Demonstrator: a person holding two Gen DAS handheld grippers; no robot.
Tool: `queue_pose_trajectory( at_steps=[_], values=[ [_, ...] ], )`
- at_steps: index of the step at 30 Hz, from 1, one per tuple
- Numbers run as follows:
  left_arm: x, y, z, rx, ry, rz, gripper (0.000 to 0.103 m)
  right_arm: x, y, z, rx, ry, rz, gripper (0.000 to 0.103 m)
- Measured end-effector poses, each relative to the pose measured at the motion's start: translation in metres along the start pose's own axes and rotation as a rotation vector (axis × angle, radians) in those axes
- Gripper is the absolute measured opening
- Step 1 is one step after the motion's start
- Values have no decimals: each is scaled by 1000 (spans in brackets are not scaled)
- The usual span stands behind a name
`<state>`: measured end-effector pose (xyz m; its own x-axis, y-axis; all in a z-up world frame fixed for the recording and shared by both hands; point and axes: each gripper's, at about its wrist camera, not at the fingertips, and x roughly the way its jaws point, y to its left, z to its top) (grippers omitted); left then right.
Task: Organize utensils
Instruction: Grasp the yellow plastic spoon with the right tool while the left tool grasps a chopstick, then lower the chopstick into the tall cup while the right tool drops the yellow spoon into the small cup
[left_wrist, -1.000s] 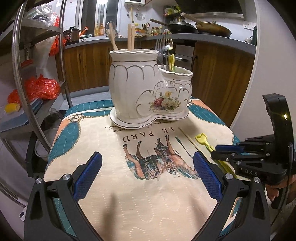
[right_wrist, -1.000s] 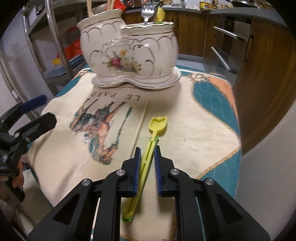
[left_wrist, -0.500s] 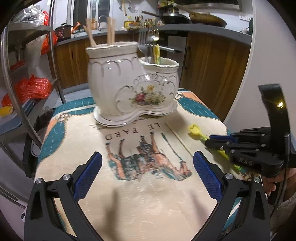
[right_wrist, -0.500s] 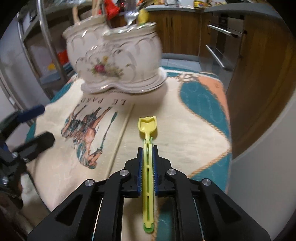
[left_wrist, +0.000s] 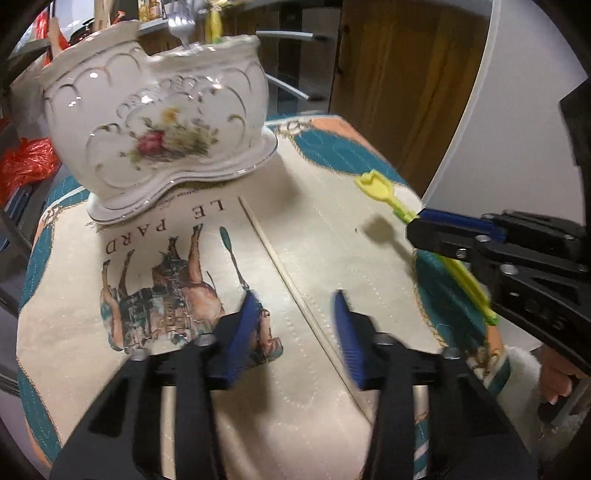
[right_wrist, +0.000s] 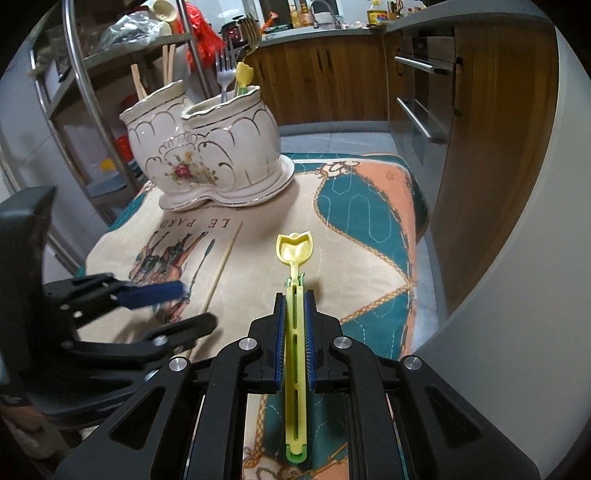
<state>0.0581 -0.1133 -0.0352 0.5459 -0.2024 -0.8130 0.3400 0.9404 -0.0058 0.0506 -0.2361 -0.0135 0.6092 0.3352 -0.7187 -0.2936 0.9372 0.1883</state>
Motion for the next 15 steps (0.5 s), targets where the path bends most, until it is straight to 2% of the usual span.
queue_pose_trajectory(
  at_steps=[2,4,8,15],
  values=[
    [1,-1,2,9,6,21,19,-1,1,-1,-4,-2,9,11],
    [3,2,4,9,17,13,8,-2,2,-3,-9,-1,20,11],
    [-4,12,4,41,31,-5,4,0,8,-5,-24,10,40,11],
    [-30,43,-8,119,61,-7,4,5,21,-11,-80,60,63,11]
  ],
)
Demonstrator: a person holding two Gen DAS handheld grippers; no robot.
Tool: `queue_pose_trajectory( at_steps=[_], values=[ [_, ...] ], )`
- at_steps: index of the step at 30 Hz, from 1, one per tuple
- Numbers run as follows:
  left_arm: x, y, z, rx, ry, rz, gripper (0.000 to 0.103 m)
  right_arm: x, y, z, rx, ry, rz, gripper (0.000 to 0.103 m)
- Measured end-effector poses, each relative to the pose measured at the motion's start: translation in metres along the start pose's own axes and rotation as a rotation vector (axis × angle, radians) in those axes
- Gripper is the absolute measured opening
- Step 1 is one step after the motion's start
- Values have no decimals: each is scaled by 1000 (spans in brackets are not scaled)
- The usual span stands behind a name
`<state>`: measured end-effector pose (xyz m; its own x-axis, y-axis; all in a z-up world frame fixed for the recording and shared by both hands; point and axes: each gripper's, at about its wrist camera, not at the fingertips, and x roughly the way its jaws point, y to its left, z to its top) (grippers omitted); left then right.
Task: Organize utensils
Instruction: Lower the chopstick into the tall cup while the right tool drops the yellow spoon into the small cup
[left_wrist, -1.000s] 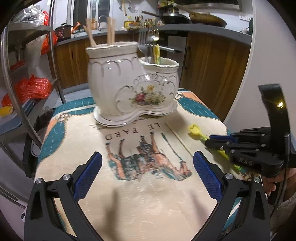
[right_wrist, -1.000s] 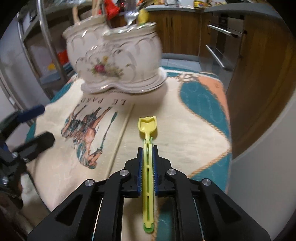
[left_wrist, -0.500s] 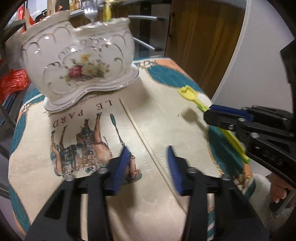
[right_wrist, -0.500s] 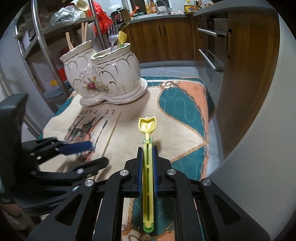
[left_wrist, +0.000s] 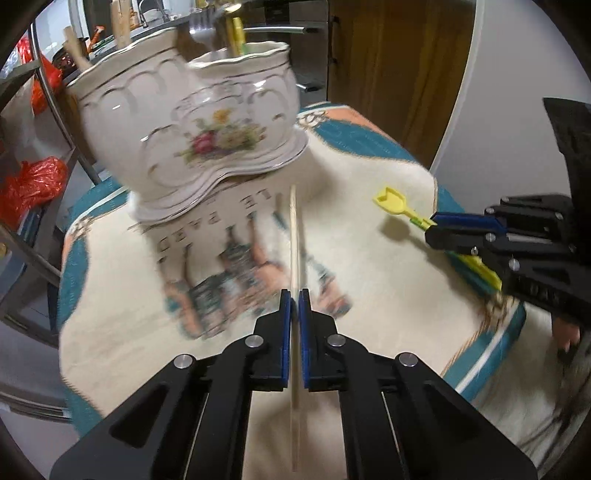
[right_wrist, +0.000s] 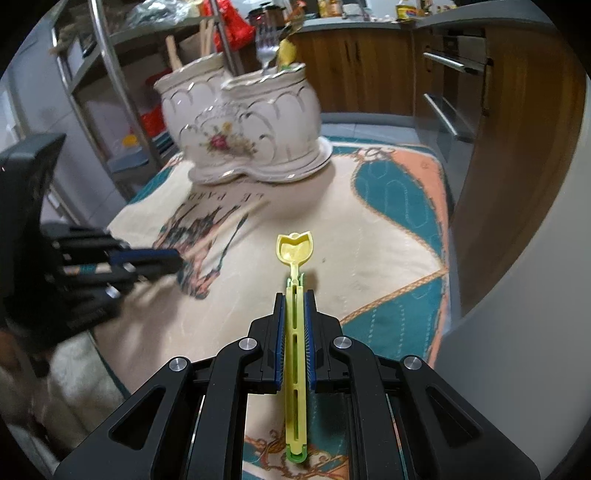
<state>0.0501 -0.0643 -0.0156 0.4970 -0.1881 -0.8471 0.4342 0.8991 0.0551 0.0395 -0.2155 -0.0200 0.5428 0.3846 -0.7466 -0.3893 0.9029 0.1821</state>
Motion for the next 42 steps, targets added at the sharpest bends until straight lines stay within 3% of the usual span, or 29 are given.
queue_pose_trajectory(
  at_steps=[6,17,22,26,33,37,42],
  values=[
    [-8,15,-22,95,48,20,4,9,17,-2,-82,66,26,11],
    [0,30,-29,59,71,-6,6,17,24,2,-145,156,-8,14],
    [3,30,-24,27,64,1,19,22,28,6,-167,170,-18,17],
    [4,29,-23,22,57,-2,20,22,28,6,-174,170,-17,17],
    [5,30,-23,20,50,-11,19,21,32,3,-190,156,-31,12],
    [4,32,-26,27,44,-27,4,21,34,3,-206,150,-39,11],
    [-4,40,-29,24,8,-27,4,15,32,7,-194,110,-25,11]
  ],
)
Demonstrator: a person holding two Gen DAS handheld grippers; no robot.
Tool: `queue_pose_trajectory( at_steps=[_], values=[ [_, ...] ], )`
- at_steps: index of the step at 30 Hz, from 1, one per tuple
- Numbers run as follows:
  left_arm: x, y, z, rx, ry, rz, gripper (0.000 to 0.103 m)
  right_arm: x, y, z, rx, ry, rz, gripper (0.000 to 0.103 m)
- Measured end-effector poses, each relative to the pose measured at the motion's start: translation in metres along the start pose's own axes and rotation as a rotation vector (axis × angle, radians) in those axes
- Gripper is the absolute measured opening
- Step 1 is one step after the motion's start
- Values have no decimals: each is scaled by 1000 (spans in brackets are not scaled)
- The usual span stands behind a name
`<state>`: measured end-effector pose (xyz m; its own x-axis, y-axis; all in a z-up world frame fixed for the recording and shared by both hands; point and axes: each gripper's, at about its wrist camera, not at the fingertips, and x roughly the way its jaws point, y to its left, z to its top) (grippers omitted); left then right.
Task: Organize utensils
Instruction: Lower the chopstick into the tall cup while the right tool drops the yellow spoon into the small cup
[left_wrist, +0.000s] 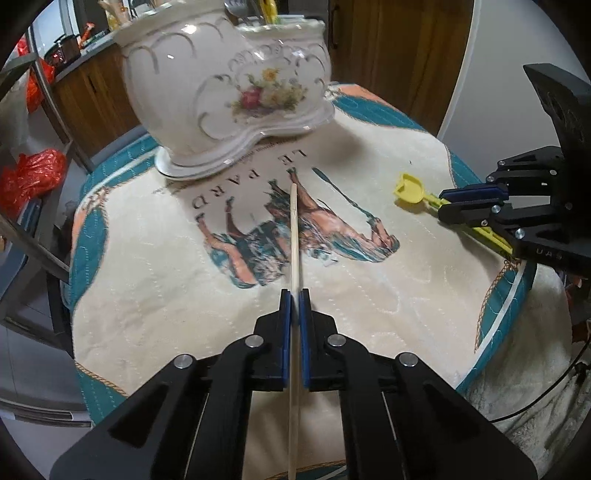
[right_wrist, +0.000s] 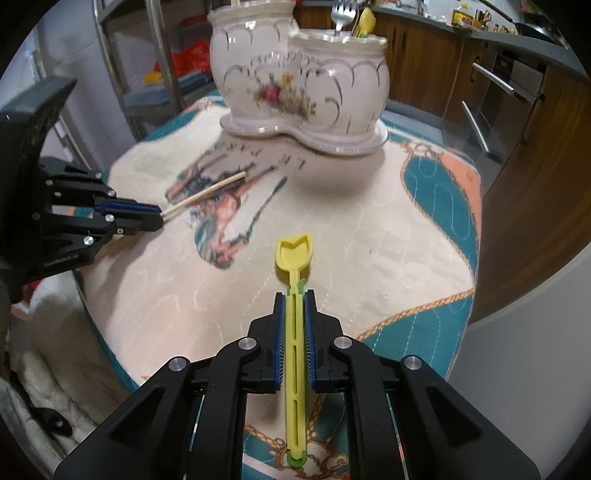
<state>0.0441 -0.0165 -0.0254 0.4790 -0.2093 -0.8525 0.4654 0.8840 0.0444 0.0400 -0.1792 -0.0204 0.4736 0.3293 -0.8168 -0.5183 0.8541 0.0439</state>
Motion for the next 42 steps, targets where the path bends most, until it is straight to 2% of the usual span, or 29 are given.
queue_pose_trajectory(
  at_steps=[6,11,15,18,20,23,26,31,34,38,42],
  values=[
    [-35,19,2,-28,-182,-14,4,-20,-8,15,45,-136,33,11],
    [-68,30,14,-38,-346,-9,4,-42,-13,40,61,-299,40,11],
    [-93,49,39,-96,-503,-16,4,-56,-20,67,101,-424,55,11],
    [-105,65,58,-137,-587,-39,4,-63,-30,87,148,-516,71,11],
    [-107,72,74,-163,-642,-71,4,-66,-37,98,181,-571,101,11],
    [-113,79,92,-191,-733,-88,4,-68,-52,118,262,-678,169,11],
    [-112,83,113,-225,-815,-98,4,-61,-64,135,323,-756,203,11],
    [-103,87,137,-283,-898,-68,4,-37,-72,152,379,-803,210,11],
    [-92,85,147,-288,-926,-11,4,-24,-68,156,363,-834,159,11],
    [-77,80,148,-262,-941,55,4,-10,-60,155,320,-842,93,11],
    [-65,77,136,-234,-917,57,4,-2,-53,151,265,-835,64,11]
  ],
)
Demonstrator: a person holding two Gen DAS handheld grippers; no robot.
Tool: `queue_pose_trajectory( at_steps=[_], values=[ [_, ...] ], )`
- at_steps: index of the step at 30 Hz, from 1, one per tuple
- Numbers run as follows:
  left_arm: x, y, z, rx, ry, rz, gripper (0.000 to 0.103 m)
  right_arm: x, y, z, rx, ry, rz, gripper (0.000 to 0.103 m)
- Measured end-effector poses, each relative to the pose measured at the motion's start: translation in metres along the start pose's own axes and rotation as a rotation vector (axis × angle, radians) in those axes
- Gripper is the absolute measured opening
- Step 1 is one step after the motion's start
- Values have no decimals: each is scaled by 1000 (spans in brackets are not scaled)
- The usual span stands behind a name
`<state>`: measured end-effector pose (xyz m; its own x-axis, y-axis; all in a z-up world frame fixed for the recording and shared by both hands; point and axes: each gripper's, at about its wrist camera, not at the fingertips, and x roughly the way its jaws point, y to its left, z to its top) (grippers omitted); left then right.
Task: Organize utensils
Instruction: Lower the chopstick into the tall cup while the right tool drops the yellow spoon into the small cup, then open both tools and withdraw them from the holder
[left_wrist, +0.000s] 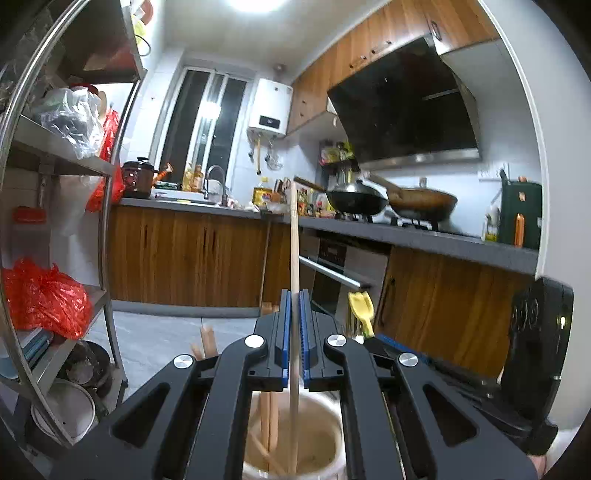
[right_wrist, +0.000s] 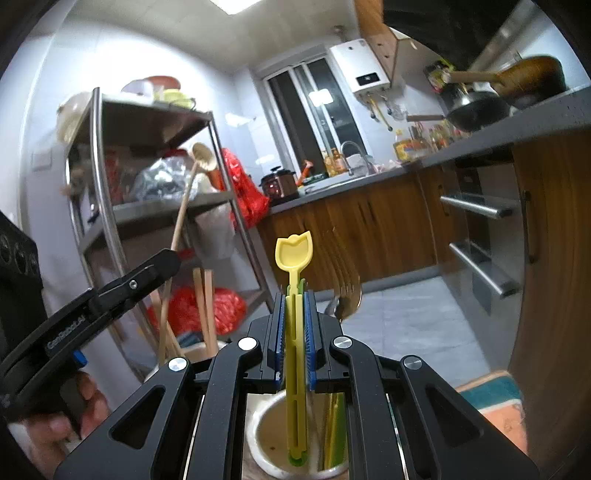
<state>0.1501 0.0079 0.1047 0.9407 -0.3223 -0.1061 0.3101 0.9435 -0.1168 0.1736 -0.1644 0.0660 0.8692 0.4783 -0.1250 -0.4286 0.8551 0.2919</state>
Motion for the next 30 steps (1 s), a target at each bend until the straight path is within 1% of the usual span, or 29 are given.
queue_pose_trajectory(
  at_steps=[3,6,8,11,15,18,19,21,23,24,25,26,28,30],
  values=[
    [-4,1,-12,15,35,-5,4,-2,3,-6,-32,21,5,11],
    [-10,2,-21,29,82,-27,4,-9,6,-12,-60,38,6,11],
    [-11,1,-24,43,125,-50,4,-11,6,-15,-59,65,8,11],
    [-13,-2,-28,74,168,-63,4,-12,6,-20,-54,115,8,11],
    [-11,-2,-30,79,188,-69,4,-7,4,-26,-49,176,5,11],
    [-10,-2,-31,76,193,-74,4,-5,4,-28,-46,192,8,11],
    [-10,-2,-31,77,192,-77,6,-5,5,-28,-45,195,13,11],
    [-10,-3,-29,80,194,-74,12,-4,6,-28,-47,205,16,12],
    [-13,-2,-27,78,183,-68,30,-5,7,-27,-47,207,15,17],
    [-16,-2,-25,77,177,-68,33,-7,7,-26,-44,205,17,19],
    [-18,-3,-24,76,173,-68,35,-9,7,-26,-40,203,20,23],
    [-20,-2,-23,76,171,-69,36,-13,7,-25,-38,200,21,25],
    [-27,-2,-22,78,171,-64,36,-19,8,-23,-44,192,16,26],
    [-35,-3,-22,85,172,-65,37,-30,10,-22,-58,183,8,30]
  ],
)
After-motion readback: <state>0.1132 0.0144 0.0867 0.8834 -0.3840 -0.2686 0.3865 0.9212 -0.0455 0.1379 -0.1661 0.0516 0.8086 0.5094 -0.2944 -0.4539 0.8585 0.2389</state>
